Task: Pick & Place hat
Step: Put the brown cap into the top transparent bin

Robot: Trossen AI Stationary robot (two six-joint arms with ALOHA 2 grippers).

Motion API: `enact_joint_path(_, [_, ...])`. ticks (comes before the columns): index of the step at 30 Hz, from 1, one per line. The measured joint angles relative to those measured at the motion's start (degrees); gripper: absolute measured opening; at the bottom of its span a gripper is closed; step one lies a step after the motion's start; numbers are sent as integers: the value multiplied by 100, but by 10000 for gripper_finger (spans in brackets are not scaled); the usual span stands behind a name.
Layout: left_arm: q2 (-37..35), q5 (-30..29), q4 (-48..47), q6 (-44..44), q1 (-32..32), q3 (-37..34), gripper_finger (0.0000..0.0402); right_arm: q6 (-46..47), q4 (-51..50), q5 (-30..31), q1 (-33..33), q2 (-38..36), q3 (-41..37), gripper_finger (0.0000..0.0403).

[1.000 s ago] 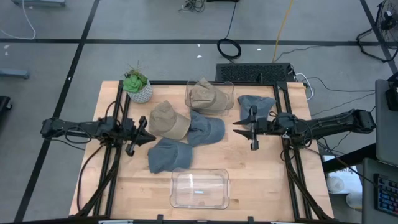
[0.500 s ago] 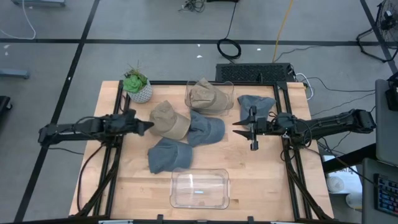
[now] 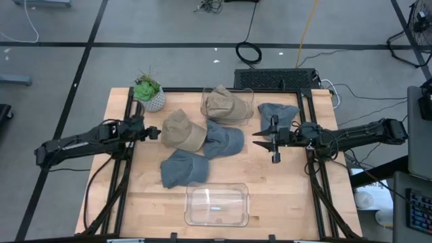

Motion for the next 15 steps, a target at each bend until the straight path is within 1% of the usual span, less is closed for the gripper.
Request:
enact_joint_path(4, [393,-82,491,265,179,0,253,0,2,0,0,0,2,120])
enact_joint_path(8, [879,-37,700,372,319,0,253,0,2,-2,0,0,4,119])
enact_joint_path(15, [1678,493,1522,667,400,0,253,0,2,-2,0,0,4,120])
